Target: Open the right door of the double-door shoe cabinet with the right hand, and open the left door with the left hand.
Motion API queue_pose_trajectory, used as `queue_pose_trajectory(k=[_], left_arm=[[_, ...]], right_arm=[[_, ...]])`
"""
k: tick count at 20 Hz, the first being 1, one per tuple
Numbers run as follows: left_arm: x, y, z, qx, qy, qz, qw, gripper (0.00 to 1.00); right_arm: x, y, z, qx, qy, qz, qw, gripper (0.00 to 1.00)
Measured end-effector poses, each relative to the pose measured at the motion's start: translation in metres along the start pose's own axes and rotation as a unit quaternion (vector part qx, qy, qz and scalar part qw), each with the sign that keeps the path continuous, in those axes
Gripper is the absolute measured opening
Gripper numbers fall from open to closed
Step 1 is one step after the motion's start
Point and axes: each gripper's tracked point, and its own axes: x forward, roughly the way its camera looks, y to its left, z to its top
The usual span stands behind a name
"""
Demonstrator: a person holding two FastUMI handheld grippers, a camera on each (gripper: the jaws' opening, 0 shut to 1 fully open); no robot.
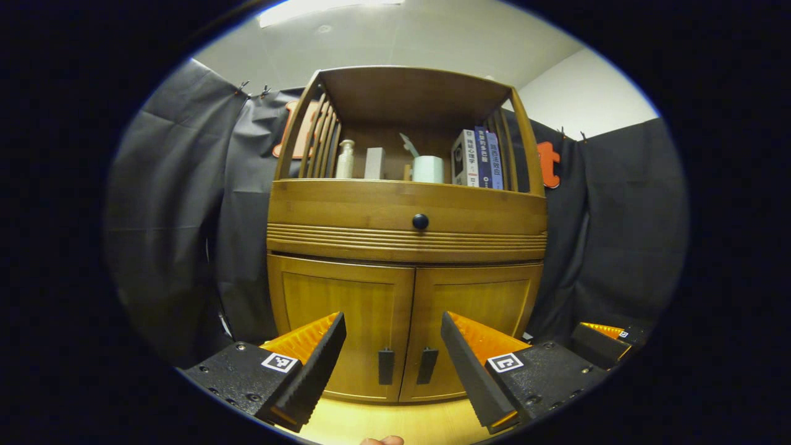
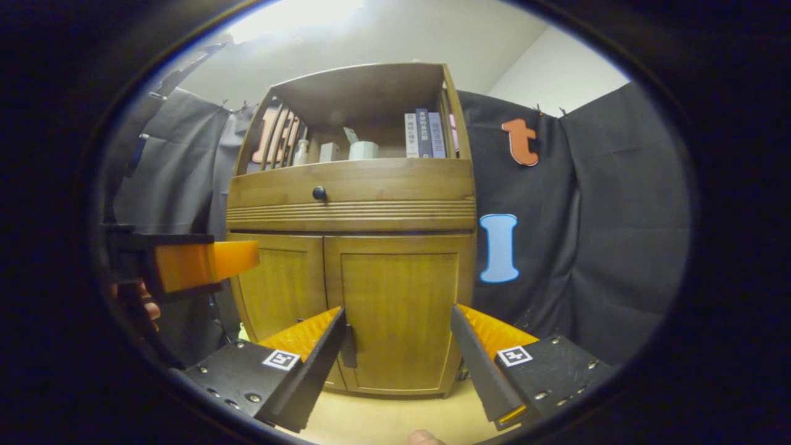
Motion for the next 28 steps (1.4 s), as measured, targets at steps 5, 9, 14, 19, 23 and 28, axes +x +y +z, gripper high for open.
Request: queue_pose_trajectory(k=[5, 9, 14, 19, 23, 28], left_arm=[[-0.004, 0.065, -0.003, -0.017, -0.001, 0.031, 0.999, 0.92], [-0.006, 0.12, 0.001, -0.012, -0.007, 0.058, 0.998, 0.92], [-0.002, 0.174, -0.005, -0.005, -0.003, 0.077, 0.997, 0.92], [-0.003, 0.217, 0.001, -0.006, -0.013, 0.089, 0.996, 0.92], [0.001, 0.243, 0.001, 0.002, -0.014, 0.098, 0.995, 0.92], [0.005, 0.249, -0.004, 0.001, -0.01, 0.091, 0.996, 0.92]], right_arm=[[0.032, 0.039, -0.024, 0.0, 0.017, 0.012, 1.0, 1.0], [0.068, 0.072, -0.049, 0.003, 0.033, 0.018, 0.999, 1.0], [0.119, 0.107, -0.095, -0.03, 0.064, 0.01, 0.997, 1.0], [0.158, 0.095, -0.148, -0.032, 0.111, -0.042, 0.992, 0.82], [0.17, 0.09, -0.164, -0.015, 0.146, -0.061, 0.987, 0.59], [0.178, 0.089, -0.17, 0.01, 0.149, -0.079, 0.986, 0.27]])
